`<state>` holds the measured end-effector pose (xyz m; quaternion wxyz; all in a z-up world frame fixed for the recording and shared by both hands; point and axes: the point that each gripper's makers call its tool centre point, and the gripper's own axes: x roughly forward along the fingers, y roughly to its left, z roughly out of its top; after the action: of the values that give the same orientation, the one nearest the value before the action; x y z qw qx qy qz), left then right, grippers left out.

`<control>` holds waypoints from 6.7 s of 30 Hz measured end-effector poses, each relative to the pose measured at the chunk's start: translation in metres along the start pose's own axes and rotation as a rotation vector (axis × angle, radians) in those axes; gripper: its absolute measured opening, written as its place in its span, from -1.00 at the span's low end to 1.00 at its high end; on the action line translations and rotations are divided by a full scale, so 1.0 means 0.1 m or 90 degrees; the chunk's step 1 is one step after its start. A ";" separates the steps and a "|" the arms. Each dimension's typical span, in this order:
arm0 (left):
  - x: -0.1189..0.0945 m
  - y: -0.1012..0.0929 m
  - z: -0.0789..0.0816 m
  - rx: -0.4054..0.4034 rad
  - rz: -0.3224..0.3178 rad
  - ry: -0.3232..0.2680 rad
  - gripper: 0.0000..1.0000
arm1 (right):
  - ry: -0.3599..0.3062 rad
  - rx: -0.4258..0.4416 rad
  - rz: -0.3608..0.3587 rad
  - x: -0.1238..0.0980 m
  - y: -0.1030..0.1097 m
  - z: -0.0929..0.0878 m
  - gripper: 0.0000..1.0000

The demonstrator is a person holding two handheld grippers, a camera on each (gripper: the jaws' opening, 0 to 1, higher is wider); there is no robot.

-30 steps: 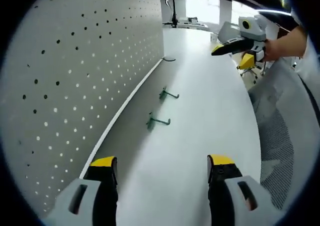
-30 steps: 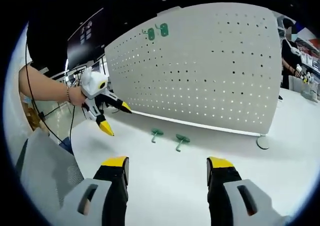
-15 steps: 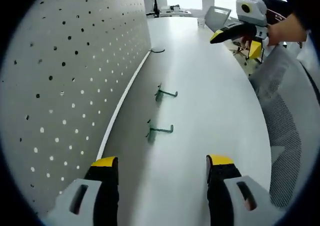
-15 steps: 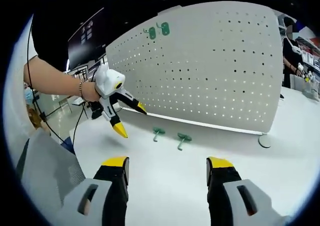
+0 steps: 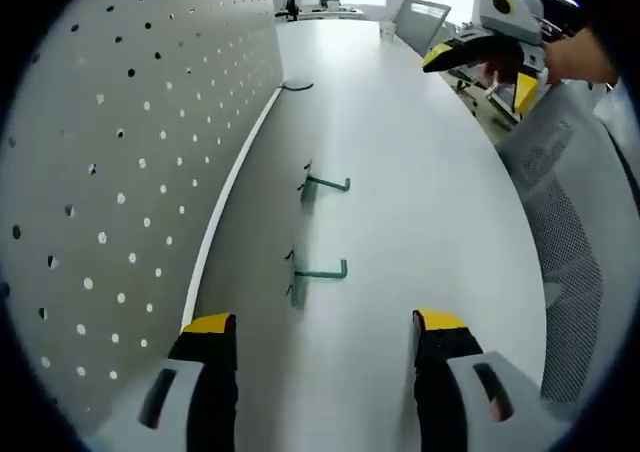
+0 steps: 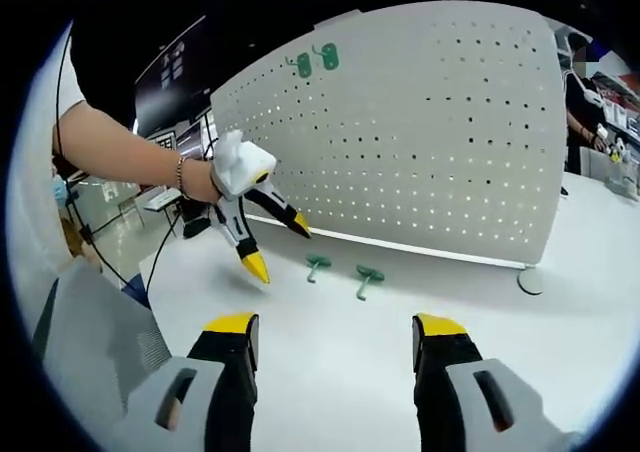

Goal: Insert the hook assembly into the mounting plate slot until the hook locks in place.

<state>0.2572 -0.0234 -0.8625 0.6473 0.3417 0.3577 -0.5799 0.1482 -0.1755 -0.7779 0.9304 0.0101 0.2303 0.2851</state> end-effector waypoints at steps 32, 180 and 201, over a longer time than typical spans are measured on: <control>0.25 0.10 0.05 0.017 -0.023 0.039 -0.23 | -0.009 0.018 -0.008 -0.03 -0.04 0.03 0.06; -1.74 -0.23 0.84 -0.311 0.325 -0.621 -0.96 | -0.187 0.024 0.040 -0.16 0.24 0.83 0.14; -1.69 -0.26 0.87 -0.311 0.323 -0.612 -0.96 | -0.279 0.070 0.124 -0.13 0.52 1.18 0.03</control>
<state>0.2249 -0.0146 -0.6733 0.9149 -0.0433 0.0545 -0.3976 0.1626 -0.1257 -0.6593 0.9242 0.1444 0.0364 0.3516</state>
